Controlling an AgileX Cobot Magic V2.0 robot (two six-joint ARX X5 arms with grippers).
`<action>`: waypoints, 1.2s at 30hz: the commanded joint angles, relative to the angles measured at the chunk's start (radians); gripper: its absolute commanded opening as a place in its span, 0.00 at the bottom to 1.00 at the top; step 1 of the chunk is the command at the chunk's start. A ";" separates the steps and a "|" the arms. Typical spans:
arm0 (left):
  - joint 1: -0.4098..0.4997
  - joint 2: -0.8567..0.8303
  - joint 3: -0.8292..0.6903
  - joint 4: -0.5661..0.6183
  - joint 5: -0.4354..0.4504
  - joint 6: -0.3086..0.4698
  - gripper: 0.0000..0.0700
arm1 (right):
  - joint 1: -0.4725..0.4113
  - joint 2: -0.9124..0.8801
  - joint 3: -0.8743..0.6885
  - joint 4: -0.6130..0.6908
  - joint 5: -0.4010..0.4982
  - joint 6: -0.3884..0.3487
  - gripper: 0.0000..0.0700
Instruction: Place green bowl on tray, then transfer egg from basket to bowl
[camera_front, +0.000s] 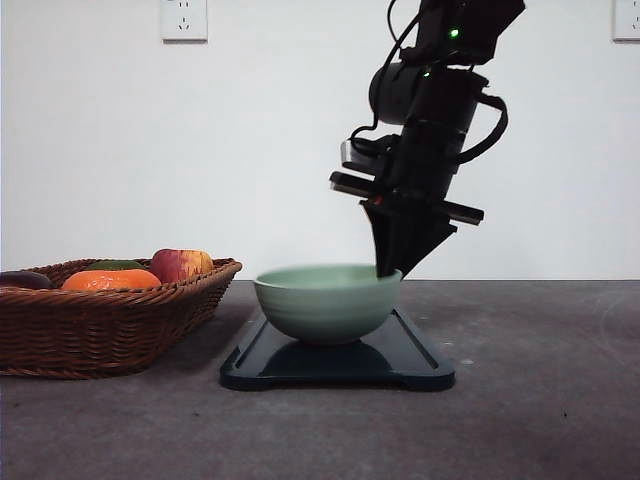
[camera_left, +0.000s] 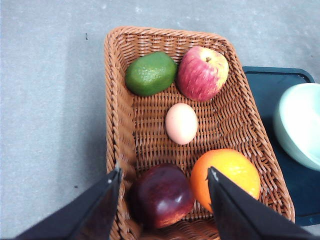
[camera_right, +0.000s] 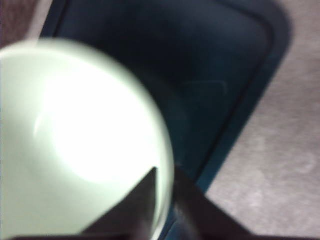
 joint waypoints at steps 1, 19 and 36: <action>-0.001 0.008 0.021 0.008 0.001 -0.001 0.50 | 0.014 0.026 0.025 0.007 0.001 0.011 0.22; -0.001 0.008 0.021 -0.015 0.001 0.000 0.50 | 0.019 -0.117 0.001 0.020 0.091 0.003 0.22; -0.001 0.008 0.021 -0.014 0.001 0.000 0.50 | -0.009 -0.575 -0.708 0.523 0.086 0.003 0.22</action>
